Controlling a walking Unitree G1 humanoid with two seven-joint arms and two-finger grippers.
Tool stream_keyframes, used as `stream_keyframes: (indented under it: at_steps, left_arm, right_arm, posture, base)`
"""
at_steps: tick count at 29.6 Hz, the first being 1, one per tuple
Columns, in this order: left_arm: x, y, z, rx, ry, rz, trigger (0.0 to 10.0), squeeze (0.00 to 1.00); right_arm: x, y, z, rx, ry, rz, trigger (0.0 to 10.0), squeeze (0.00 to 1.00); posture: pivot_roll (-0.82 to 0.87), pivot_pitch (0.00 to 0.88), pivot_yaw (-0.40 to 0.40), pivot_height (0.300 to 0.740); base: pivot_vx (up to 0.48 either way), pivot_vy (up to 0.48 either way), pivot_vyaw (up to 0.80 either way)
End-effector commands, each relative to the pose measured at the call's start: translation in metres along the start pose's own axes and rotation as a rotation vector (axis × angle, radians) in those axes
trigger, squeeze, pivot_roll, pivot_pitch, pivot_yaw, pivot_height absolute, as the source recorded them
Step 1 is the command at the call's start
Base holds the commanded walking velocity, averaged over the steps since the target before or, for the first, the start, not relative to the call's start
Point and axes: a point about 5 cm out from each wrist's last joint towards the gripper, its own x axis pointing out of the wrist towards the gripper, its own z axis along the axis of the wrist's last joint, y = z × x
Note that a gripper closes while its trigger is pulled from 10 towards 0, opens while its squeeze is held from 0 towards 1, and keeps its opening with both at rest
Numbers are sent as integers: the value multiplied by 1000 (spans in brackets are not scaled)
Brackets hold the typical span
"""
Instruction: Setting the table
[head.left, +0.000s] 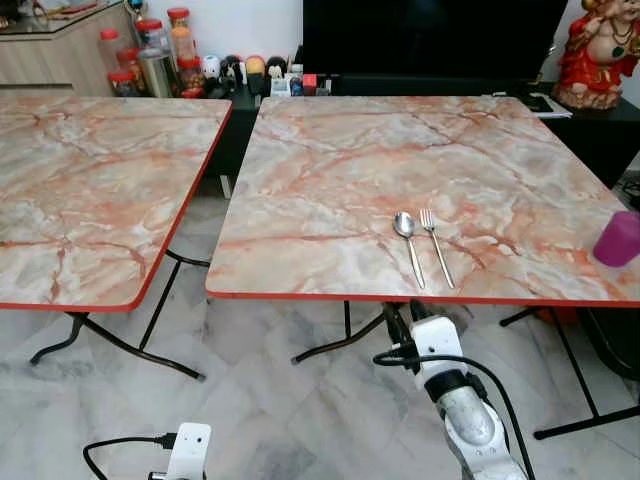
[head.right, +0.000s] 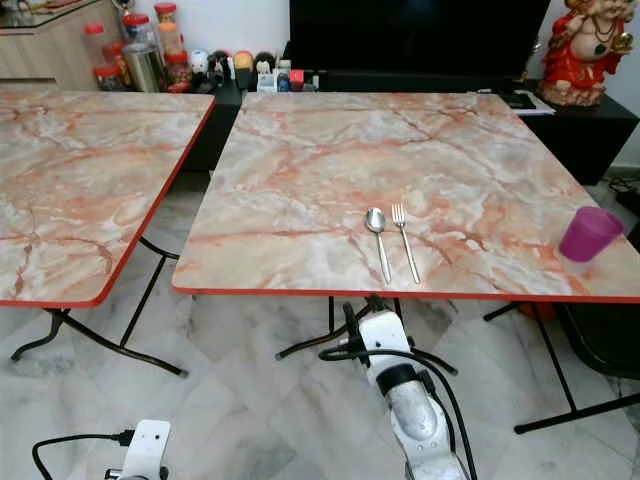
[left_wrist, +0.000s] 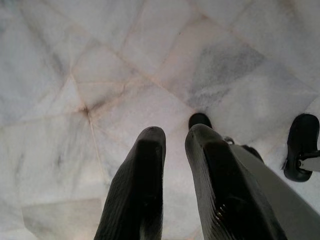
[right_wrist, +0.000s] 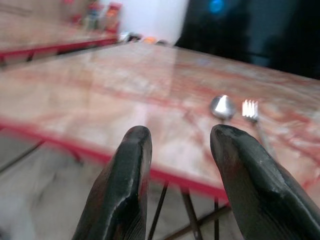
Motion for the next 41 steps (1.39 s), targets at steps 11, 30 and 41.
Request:
stream_keyframes:
  at_steps: [11, 30, 41]
  left_arm:
    - [1, -2, 13, -30, -43, -14, 10000, 0]
    - [1, 0, 11, -35, -43, -11, 10000, 0]
    - [1, -1, 10, -23, -40, -16, 10000, 0]
  right_arm:
    - [59, -4, 37, 118, 3, -114, 10000, 1000]
    - [78, -7, 36, 154, 95, -186, 10000, 0]
    - [82, -5, 40, 140, 73, -160, 10000, 0]
  posture:
    - [-102, 0, -7, 740]
    - [-82, 0, -5, 740]
    - [-82, 0, -6, 740]
  base:
    - [0, 0, 0]
    - [155, 0, -84]
    - [347, 0, -73]
